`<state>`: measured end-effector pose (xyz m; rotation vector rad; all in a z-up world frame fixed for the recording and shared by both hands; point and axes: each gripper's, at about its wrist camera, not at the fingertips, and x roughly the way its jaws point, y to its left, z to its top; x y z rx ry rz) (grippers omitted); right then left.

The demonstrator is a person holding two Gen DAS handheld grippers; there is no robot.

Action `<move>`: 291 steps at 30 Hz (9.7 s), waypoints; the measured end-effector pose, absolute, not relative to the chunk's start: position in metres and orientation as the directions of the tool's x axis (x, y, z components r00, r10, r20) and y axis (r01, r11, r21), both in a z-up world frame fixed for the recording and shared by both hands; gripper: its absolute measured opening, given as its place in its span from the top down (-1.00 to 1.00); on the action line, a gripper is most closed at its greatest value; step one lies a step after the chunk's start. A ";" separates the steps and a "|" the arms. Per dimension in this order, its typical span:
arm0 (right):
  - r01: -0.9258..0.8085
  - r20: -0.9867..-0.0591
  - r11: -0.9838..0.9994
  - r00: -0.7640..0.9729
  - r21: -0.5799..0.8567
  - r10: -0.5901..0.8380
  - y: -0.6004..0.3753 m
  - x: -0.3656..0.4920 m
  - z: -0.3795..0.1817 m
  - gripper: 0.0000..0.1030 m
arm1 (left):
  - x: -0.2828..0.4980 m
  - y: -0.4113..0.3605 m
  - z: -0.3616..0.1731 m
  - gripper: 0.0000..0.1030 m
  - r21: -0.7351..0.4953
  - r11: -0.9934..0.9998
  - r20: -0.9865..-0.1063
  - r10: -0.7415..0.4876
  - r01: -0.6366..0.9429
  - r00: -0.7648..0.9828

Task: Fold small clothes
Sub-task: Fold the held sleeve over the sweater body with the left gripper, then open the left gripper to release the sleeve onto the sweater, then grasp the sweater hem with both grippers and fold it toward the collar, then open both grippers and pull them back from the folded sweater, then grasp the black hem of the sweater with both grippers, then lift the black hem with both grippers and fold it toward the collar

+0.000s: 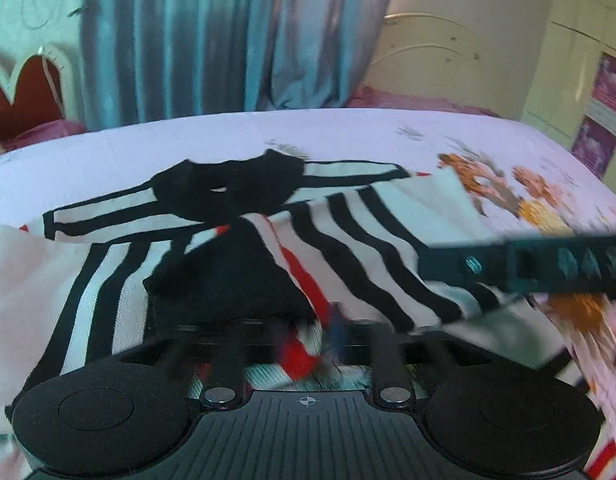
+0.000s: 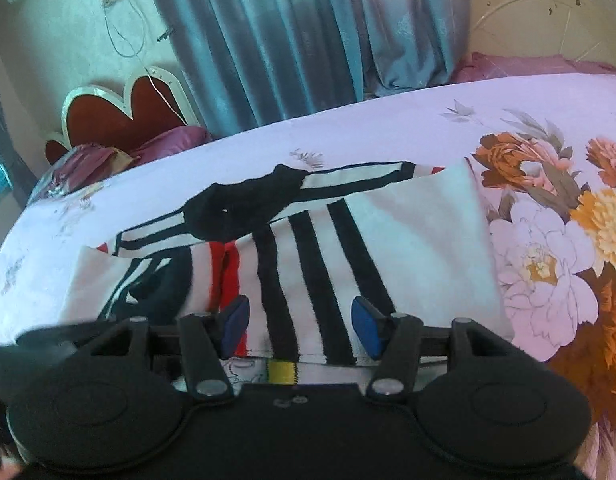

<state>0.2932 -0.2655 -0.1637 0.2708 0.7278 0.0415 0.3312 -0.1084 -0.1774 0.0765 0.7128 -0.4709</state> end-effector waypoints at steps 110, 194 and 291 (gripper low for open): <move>-0.064 -0.700 0.998 0.711 0.025 0.063 -0.239 0.375 -0.204 0.43 | 0.443 0.026 -0.214 0.50 -0.111 0.993 -0.615 -0.033 -0.045 0.788; 0.026 -0.773 0.998 0.632 -0.049 -0.055 -0.211 0.077 -0.208 0.24 | 0.126 0.057 -0.202 -0.42 0.021 0.973 -0.719 -0.146 0.231 0.679; 0.131 -0.672 0.923 0.723 0.361 0.160 -0.355 0.341 -0.167 -0.14 | 0.389 0.029 -0.146 -0.99 -0.220 0.952 -0.600 -0.305 0.214 0.740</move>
